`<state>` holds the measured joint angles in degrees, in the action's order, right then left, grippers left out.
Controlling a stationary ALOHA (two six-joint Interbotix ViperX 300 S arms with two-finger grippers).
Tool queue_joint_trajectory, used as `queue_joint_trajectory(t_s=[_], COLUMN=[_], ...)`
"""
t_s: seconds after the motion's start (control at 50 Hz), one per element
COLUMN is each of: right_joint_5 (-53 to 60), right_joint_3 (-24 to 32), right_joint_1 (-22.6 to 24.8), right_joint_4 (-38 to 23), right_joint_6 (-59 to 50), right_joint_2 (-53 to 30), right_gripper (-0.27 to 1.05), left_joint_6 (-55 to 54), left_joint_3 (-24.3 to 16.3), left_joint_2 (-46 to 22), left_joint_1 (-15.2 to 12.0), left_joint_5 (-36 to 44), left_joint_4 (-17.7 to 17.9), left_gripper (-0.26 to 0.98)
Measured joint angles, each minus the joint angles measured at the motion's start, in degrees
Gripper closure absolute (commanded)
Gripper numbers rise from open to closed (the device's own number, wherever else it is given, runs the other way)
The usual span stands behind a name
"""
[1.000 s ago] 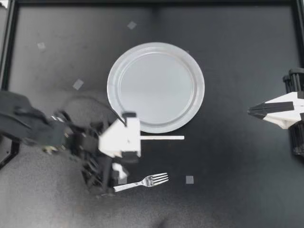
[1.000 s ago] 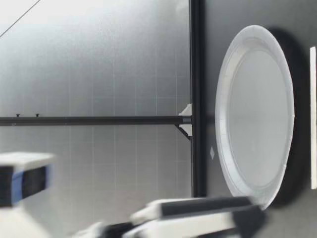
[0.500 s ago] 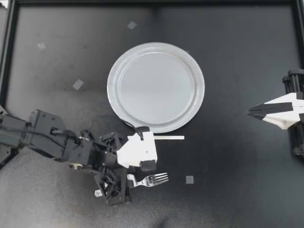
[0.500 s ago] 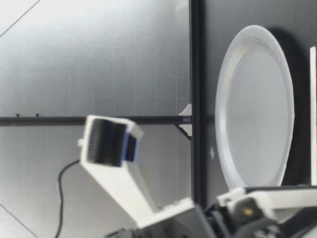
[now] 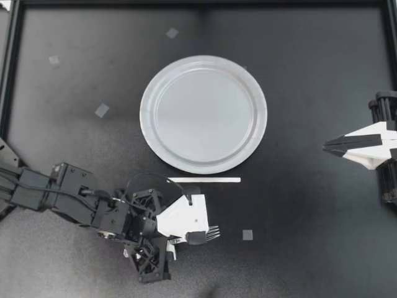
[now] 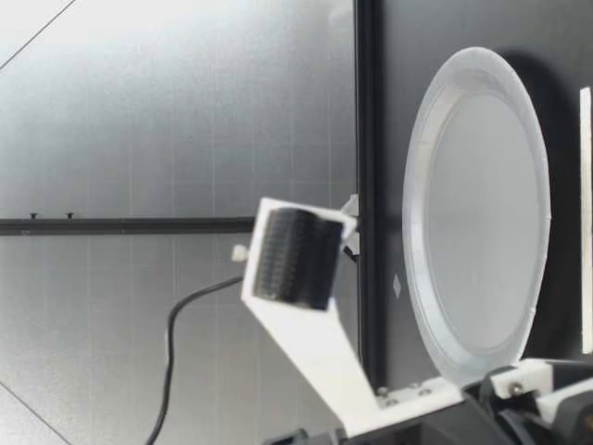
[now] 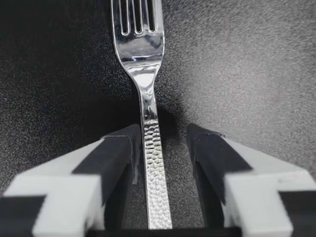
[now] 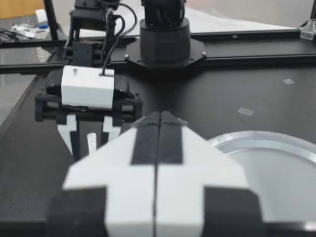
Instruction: Pick up the fork and place it on the plate.
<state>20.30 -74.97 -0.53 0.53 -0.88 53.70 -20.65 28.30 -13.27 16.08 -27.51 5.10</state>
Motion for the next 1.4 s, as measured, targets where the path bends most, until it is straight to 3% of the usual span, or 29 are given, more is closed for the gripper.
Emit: queue_joint_trajectory(t_s=[0.5, 0.6, 0.82, 1.02, 1.12, 1.2, 1.4], right_joint_5=[0.1, 0.1, 0.1, 0.3, 1.0, 1.1, 1.2], right_joint_3=[-0.5, -0.5, -0.5, -0.5, -0.3, 1.1, 5.3], right_joint_1=[0.1, 0.0, 0.0, 0.1, 0.1, 0.1, 0.0], right_joint_4=[0.0, 0.1, 0.1, 0.1, 0.1, 0.0, -1.1], right_joint_6=[-2.8, -2.8, -2.8, -2.9, -2.9, -2.4, -1.8], right_joint_2=[0.0, 0.0, 0.0, 0.1, 0.2, 0.0, -1.4], right_gripper=[0.84, 0.84, 0.84, 0.83, 0.79, 0.69, 0.13], left_joint_6=[0.3, 0.3, 0.3, 0.6, 0.9, 1.2, 2.0], left_joint_3=[0.0, 0.0, -0.2, -0.4, -1.1, -2.5, -3.3], left_joint_2=[-1.2, -1.2, -1.2, -1.1, 3.3, 9.2, 22.1], left_joint_1=[0.0, 0.0, 0.0, 0.0, -0.1, -0.8, -4.0], left_joint_5=[0.8, 1.1, 2.3, 3.1, 4.3, 6.9, 19.9], left_joint_4=[-0.4, -0.5, -1.0, -1.5, -5.1, -9.4, -21.7], left_gripper=[0.32, 0.38, 0.66, 0.69, 0.69, 0.69, 0.69])
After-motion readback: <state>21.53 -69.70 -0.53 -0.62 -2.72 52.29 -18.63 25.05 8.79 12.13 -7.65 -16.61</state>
